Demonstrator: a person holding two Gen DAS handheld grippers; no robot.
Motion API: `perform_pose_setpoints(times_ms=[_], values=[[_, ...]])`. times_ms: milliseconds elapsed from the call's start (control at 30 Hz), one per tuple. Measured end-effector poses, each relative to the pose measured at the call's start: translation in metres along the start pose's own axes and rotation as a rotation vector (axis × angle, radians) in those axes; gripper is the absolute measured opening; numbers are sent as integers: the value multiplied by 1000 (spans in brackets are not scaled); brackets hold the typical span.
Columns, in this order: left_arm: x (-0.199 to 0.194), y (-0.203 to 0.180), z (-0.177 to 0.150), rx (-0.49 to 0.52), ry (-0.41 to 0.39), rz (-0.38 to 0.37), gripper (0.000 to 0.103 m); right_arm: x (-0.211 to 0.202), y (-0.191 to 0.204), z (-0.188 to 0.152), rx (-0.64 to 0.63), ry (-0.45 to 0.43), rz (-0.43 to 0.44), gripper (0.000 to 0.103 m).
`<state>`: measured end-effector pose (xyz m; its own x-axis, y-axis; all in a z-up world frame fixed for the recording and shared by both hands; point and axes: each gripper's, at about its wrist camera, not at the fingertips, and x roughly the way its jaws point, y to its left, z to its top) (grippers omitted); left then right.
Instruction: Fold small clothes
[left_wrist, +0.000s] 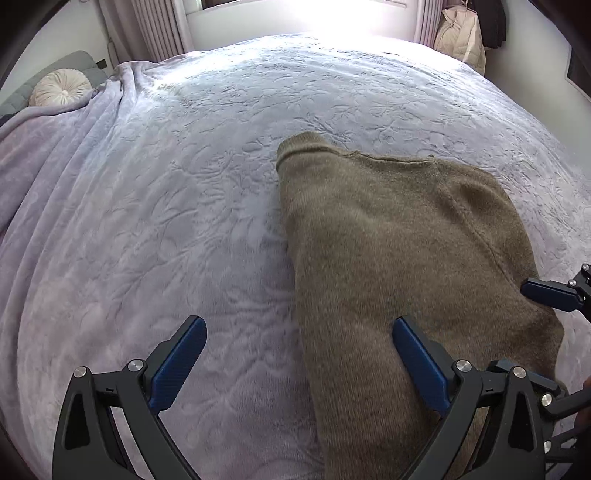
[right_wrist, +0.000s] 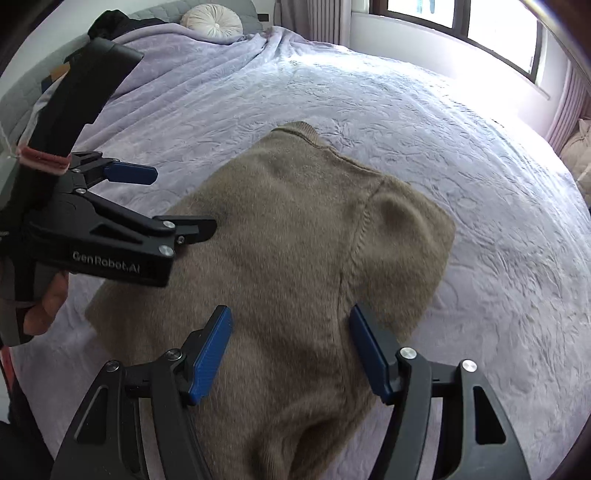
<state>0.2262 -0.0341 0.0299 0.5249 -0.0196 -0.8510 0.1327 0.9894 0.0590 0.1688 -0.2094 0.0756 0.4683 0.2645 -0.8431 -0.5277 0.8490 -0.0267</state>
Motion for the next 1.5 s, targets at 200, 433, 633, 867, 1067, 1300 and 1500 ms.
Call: perform_pose_setpoints(times_ms=[200, 433, 633, 867, 1067, 1300, 1500], values=[[-37, 1, -15, -4, -51, -32, 102, -30, 12, -23, -13, -8, -82, 70], [-29, -2, -35, -1, -13, -43, 102, -38, 39, -36, -52, -34, 7, 70], [-8, -7, -48, 10, 31, -51, 103, -5, 21, -49, 54, 17, 33, 70], [-18, -4, -49, -22, 31, -53, 103, -10, 24, -44, 73, 44, 2, 70], [-61, -8, -55, -17, -48, -32, 103, -44, 37, -40, 116, 32, -117, 71], [-94, -9, -66, -53, -94, -68, 103, -76, 48, -51, 187, 6, -218, 75], [-105, -24, -91, -31, -59, -78, 103, -89, 59, -61, 235, 1, -248, 78]])
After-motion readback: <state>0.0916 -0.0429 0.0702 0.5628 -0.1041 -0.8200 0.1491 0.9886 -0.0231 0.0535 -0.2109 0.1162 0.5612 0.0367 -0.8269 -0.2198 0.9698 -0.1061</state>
